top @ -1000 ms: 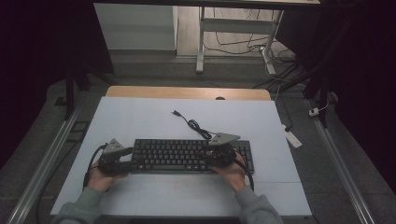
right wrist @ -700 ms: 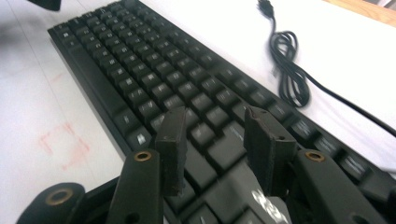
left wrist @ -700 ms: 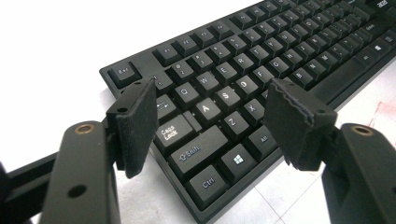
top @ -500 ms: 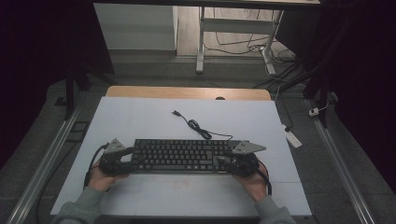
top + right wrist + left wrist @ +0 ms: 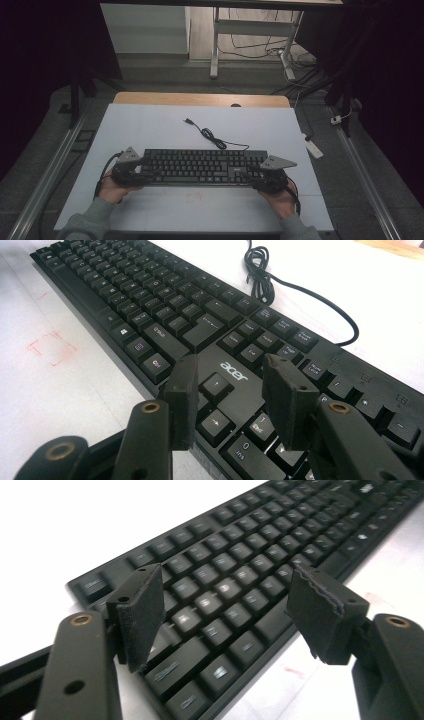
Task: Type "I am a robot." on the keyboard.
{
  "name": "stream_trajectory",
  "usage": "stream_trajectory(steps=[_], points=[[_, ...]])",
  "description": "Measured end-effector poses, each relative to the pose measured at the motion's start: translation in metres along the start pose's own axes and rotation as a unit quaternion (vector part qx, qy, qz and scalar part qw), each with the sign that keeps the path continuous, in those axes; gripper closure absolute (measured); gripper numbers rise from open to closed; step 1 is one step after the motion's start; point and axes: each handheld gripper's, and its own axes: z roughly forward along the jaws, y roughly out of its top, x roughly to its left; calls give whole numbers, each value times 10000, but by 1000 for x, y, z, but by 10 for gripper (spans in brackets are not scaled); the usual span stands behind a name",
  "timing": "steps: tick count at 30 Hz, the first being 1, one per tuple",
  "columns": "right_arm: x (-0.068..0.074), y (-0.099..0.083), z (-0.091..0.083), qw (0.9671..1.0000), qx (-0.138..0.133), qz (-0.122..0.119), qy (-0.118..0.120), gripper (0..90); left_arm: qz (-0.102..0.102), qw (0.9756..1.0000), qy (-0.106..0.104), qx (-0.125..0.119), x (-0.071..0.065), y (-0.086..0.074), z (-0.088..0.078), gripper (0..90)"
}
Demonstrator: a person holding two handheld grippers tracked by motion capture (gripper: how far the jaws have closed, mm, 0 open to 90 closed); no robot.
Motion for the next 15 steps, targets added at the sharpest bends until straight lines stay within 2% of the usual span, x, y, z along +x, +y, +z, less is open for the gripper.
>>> stream_trajectory(steps=[6,10,11,13,14,15], points=[[1,-4,0,10000,65,7,9,579,174,9997,-193,44,-9,8,5,379],[1,-8,-1,10000,84,17,-22,576,259,9993,-260,73,-15,14,8,492],[1,-8,-1,10000,84,17,-22,576,294,9991,-293,87,-17,15,9,492],[2,-9,-2,9999,91,-15,-62,574,391,9986,-325,154,-19,17,11,603],[1,-10,-2,10000,85,-13,-43,573,436,9976,-475,246,-21,18,15,665],[1,-10,-2,9999,88,-18,-49,572,436,9976,-475,246,-21,18,15,702]])
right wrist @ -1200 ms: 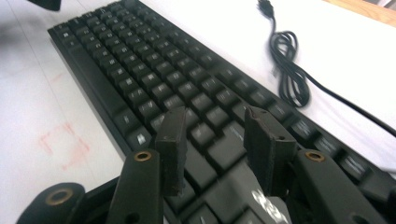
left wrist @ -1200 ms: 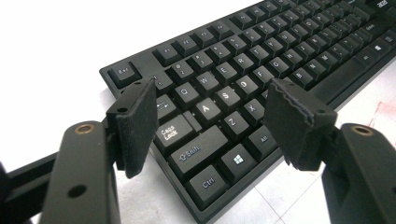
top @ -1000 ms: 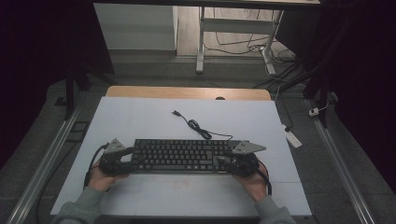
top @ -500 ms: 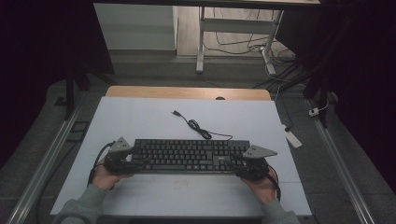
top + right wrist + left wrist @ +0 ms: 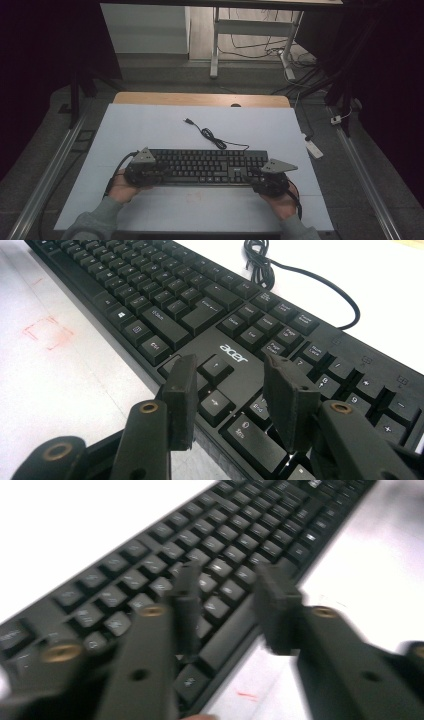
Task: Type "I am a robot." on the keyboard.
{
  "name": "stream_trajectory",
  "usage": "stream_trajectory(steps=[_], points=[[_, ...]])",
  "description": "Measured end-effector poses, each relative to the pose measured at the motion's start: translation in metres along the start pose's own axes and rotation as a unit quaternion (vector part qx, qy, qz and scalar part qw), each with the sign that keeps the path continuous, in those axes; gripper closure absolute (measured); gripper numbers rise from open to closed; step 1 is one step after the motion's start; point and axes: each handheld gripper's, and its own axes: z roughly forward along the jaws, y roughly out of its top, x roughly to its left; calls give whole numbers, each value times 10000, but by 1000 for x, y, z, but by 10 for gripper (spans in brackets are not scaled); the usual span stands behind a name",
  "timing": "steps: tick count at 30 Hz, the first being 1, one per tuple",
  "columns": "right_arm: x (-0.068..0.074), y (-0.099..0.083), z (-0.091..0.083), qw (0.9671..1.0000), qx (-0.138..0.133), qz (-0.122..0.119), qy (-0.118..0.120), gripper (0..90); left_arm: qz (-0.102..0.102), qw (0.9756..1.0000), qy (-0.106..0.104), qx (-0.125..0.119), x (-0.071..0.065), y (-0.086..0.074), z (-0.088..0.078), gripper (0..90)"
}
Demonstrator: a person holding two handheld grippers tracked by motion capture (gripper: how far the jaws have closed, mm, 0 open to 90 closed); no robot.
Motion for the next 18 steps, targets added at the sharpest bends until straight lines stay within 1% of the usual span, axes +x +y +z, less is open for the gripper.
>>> stream_trajectory(steps=[1,2,3,6,10,12,18], points=[[0,0,0,10000,4,8,-4,571,18,10000,-48,49,-1,0,2,739],[0,0,0,10000,4,8,-4,571,39,9999,-78,94,-1,1,4,739],[-1,0,0,10000,20,15,-4,570,69,9998,-98,135,-2,1,6,800],[-1,-1,2,10000,47,26,-2,569,157,9995,-126,239,-5,2,13,883],[-2,-2,3,10000,66,26,-9,566,314,9987,-122,384,-11,5,22,891],[-1,-2,3,10000,86,13,-19,566,340,9986,-132,394,-13,6,26,891],[-2,-3,3,10000,83,3,-27,564,481,9972,-198,531,-21,12,41,892]])
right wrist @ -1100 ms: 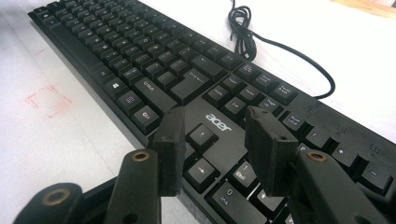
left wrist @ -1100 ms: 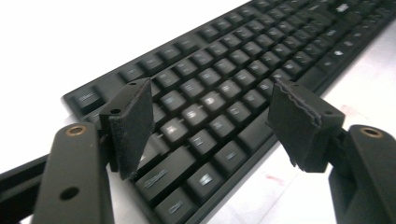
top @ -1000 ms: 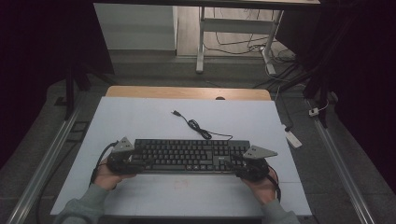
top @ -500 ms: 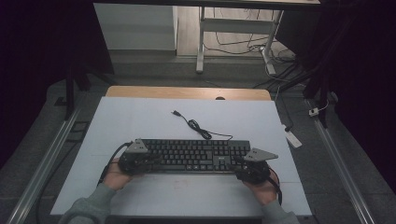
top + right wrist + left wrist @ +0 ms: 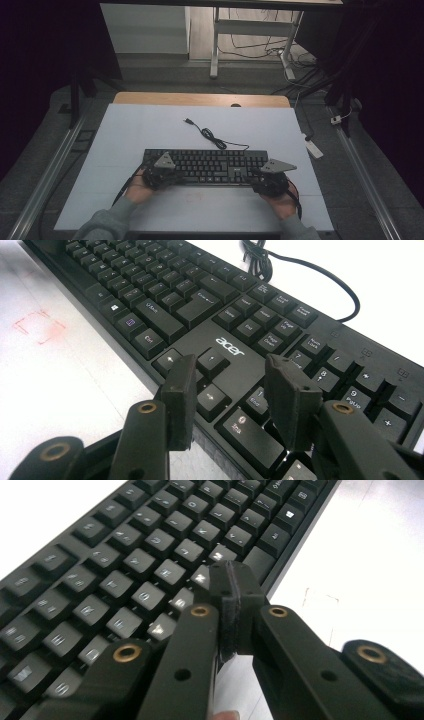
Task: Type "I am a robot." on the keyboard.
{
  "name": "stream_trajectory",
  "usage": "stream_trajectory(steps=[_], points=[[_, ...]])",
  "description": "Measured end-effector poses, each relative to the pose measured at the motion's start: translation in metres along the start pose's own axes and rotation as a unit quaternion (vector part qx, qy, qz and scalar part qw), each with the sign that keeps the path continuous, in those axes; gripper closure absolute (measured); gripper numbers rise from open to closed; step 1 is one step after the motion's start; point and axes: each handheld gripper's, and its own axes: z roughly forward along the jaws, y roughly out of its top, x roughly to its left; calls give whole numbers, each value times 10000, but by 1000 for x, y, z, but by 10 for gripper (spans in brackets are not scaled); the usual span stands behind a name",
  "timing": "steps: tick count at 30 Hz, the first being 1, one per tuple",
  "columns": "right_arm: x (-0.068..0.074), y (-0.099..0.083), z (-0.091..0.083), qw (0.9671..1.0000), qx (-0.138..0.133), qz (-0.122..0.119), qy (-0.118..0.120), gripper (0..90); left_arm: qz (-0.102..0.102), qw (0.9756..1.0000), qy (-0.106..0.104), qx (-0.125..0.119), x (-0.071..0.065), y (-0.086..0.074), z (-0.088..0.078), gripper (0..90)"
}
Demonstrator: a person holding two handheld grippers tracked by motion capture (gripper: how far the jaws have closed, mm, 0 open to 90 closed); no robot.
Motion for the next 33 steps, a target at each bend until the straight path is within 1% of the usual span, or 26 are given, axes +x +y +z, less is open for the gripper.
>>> stream_trajectory(steps=[5,9,13,20,22,23,24,26,29,31,33], points=[[-2,-1,-1,10000,9,16,-22,564,104,9999,-2,134,-4,2,8,891],[-2,-1,-1,10000,19,26,-35,564,123,9998,24,182,-4,1,9,891],[-2,-1,-1,10000,25,32,-35,562,105,9997,62,222,-3,0,10,891],[-2,-1,-1,10000,20,37,-35,562,54,9998,61,192,-2,-1,10,891],[-2,-1,-1,10000,23,37,-35,561,35,9998,59,204,-2,-2,11,891],[-2,-1,-1,10000,25,37,-35,562,52,9996,86,259,-2,-2,12,892],[-2,-1,-1,10000,25,37,-35,562,21,9997,67,215,-2,-3,12,892],[-2,-1,-1,10000,25,35,-34,562,19,9997,75,215,-2,-3,12,892],[-2,-1,-1,10000,15,27,-32,562,65,9997,147,189,-3,-2,10,891],[-2,-1,-1,10000,7,28,-25,561,16,9998,165,76,-2,-2,7,885],[-2,-1,-1,10000,-21,44,-23,562,-50,9998,174,-67,-1,-2,2,853]])
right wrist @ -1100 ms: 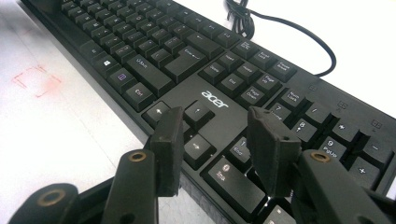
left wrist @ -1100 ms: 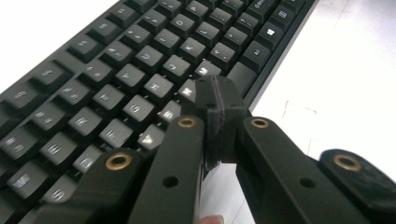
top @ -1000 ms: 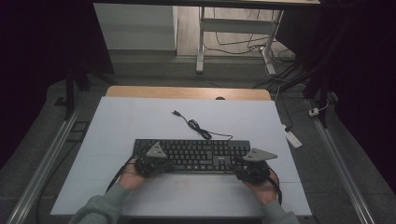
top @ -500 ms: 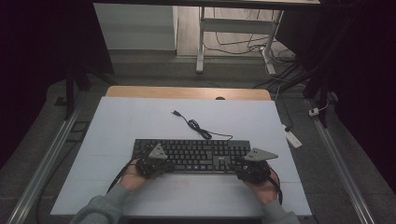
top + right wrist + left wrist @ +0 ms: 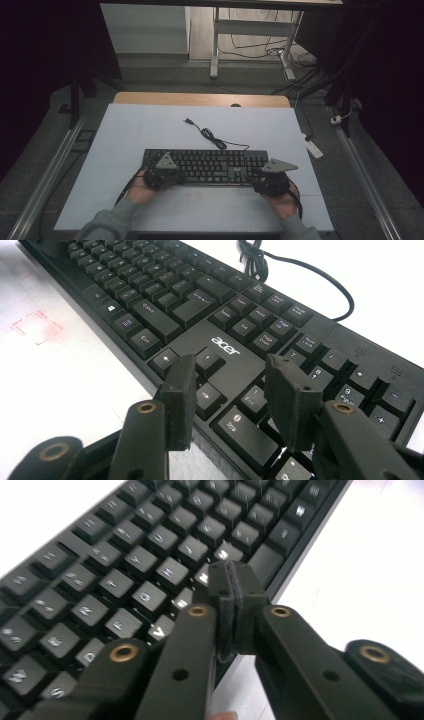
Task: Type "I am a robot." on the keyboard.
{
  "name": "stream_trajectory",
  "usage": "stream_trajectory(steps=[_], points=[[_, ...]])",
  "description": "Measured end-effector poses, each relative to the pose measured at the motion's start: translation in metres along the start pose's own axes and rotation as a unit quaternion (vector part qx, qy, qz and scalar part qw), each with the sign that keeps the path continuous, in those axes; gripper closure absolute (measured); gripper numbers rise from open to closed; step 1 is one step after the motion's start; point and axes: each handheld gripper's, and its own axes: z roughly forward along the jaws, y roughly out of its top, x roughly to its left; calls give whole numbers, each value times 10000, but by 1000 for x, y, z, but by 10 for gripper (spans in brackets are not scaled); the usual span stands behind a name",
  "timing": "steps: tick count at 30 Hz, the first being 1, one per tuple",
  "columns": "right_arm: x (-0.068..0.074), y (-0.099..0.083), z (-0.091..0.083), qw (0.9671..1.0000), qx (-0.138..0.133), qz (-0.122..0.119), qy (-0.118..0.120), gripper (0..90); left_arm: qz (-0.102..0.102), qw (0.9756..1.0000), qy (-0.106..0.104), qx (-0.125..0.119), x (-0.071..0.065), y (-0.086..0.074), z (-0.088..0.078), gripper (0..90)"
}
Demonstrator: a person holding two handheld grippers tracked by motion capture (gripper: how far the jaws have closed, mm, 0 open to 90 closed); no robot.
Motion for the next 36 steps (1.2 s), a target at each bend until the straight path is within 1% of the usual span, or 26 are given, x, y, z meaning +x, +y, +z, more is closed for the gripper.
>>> stream_trajectory(steps=[1,2,3,4,6,7,8,9,10,11,13,14,25,31,36], points=[[0,0,0,10000,-6,1,2,562,-42,10000,10,-77,1,0,-3,828],[0,0,0,10000,-6,1,2,562,-81,9998,28,-159,1,0,-6,828],[0,0,0,10000,-12,7,-2,562,-139,9996,47,-261,3,0,-11,776],[0,0,0,10000,-15,10,1,562,-139,9996,47,-261,3,0,-11,746],[0,0,0,10000,-12,0,7,561,-198,9992,66,-346,5,-1,-15,672],[0,0,0,10000,-12,0,7,561,-220,9990,92,-376,5,-1,-16,672],[0,0,0,10000,-7,-5,13,561,-244,9988,121,-404,6,-1,-18,636],[0,0,0,10000,12,-26,12,561,-277,9986,134,-427,7,-2,-19,580],[0,0,0,10000,12,-26,12,561,-285,9985,133,-438,7,-2,-20,580],[0,0,0,10000,16,-30,16,560,-299,9985,139,-438,8,-2,-21,539],[0,0,0,10000,18,-25,15,560,-317,9984,160,-433,9,-3,-23,523],[0,0,0,10000,-3,-13,21,560,-327,9984,172,-422,9,-3,-23,493],[0,0,1,10000,22,-19,37,559,-421,9976,296,-467,14,-5,-28,422],[0,0,1,10000,10,-6,19,558,-518,9970,345,-462,19,-6,-30,398],[0,0,1,10000,11,0,18,558,-659,9957,455,-459,25,-8,-32,380]])
